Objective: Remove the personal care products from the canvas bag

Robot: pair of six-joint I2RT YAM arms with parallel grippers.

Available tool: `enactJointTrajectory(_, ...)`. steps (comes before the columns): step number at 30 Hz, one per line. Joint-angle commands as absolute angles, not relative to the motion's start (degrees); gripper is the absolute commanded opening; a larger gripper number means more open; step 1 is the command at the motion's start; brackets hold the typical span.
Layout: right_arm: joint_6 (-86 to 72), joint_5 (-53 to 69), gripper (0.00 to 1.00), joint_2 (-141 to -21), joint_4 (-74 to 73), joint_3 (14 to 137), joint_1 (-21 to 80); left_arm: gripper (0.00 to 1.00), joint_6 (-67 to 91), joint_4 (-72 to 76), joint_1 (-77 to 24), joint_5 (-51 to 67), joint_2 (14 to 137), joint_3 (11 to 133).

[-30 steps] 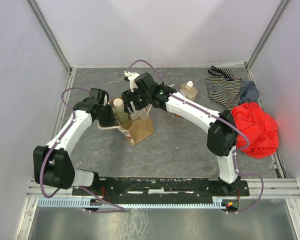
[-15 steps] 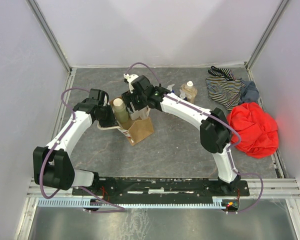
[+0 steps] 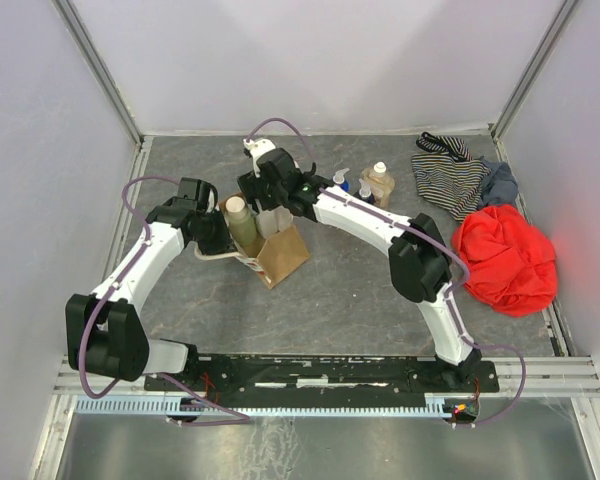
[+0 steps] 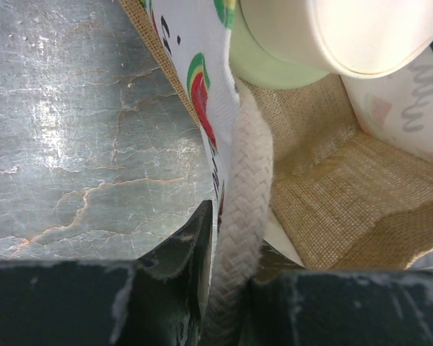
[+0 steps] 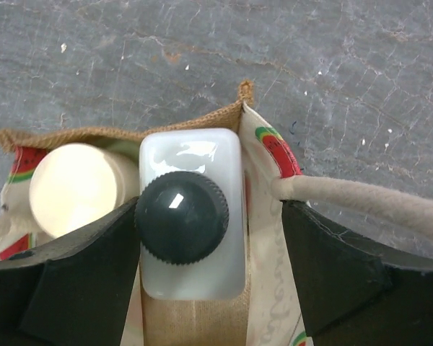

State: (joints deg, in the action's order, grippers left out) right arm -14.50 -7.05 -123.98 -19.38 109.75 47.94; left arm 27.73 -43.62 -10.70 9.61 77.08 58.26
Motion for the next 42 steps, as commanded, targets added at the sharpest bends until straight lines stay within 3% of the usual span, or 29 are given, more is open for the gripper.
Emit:
enactJointTrajectory(1,-13.1,-8.7,0.83,-128.1,-17.6,115.7,48.0,0.28,26.0,-44.3,-10.8,9.7,75.1,58.1)
enactJointTrajectory(5,-12.4,-9.4,0.78,-129.7,-17.8,116.6,48.1,0.28,26.0,-44.3,-10.9,9.8,75.0,58.1)
enactJointTrajectory(13,-11.5,-9.6,0.5,-128.7,-18.2,116.5,48.2,0.28,25.9,-44.3,-10.8,9.7,74.8,57.7)
enactJointTrajectory(29,-14.0,-4.3,0.48,-115.5,-27.3,122.7,49.9,0.28,26.5,-43.5,-10.9,10.4,75.5,57.5)
enactJointTrajectory(42,-19.6,6.4,0.48,-112.1,-31.9,130.1,49.9,0.28,26.9,-43.3,-10.8,11.0,75.2,57.6)
